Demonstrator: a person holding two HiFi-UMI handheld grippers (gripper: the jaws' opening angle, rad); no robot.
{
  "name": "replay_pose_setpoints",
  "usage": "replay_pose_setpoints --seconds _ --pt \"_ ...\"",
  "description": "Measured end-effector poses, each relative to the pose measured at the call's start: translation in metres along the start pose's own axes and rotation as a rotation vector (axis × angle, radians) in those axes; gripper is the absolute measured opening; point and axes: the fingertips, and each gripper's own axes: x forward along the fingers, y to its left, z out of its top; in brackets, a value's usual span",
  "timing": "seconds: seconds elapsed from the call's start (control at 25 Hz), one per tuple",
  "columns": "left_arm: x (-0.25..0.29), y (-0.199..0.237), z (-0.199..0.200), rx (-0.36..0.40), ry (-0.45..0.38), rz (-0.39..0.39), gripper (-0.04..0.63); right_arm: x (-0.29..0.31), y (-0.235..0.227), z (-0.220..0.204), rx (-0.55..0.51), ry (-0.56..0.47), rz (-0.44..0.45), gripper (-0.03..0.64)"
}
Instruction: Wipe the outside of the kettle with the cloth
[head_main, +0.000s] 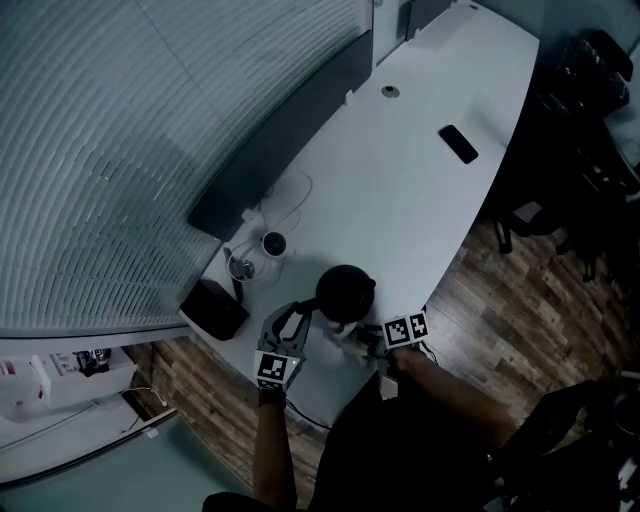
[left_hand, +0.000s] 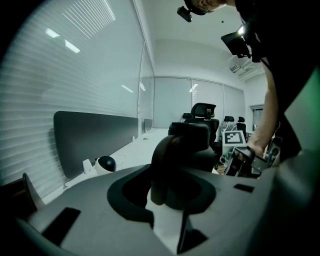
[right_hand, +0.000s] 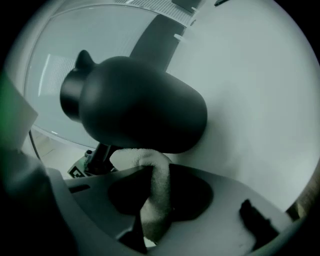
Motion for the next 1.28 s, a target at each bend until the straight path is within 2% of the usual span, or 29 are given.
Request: replay_pose_setpoints --seconds 0.16,0.28,0.44,0.56,0.72,0.92,1.04,1.16,1.28 --pt "-0.001 -0.001 -0.003 -0.001 0.016 0.003 0.117 0.004 -0.012 -0.004 0.041 0.043 -0.033 0.086" --pt "0.000 -0.002 0.000 0.021 0.016 -0.006 0.117 -0.012 0.015 -0.001 0.021 0.036 0.008 0.086" --pt "-0.001 -0.002 0.000 0.010 0.009 -0.005 0.117 -0.046 0.062 0.012 -0.006 -0.003 0.078 0.086" --pt "-0.003 -0.003 -0.001 0.009 0.011 -0.001 0.117 -0.061 0.072 0.019 0.026 -0.024 0.086 0.086" --pt "-0.002 -0.003 0.002 0.017 0.016 -0.001 0.117 -0.054 0.053 0.017 0.047 -0.002 0.040 0.086" --pt "0.000 -0.003 -0.002 0.027 0.027 -0.010 0.117 -0.033 -0.011 0.009 0.146 0.035 -0.097 0.086" --pt "0.000 -0.003 -0.003 0.019 0.039 -0.008 0.117 -0.022 -0.034 0.006 0.162 0.072 -0.136 0.086" --pt "0.000 -0.004 -0.002 0.025 0.044 -0.002 0.117 -0.023 -0.035 0.003 0.182 0.089 -0.146 0.086" --pt "0.000 -0.004 -0.001 0.032 0.046 -0.002 0.117 -0.036 -0.003 0.007 0.127 0.077 -0.098 0.086"
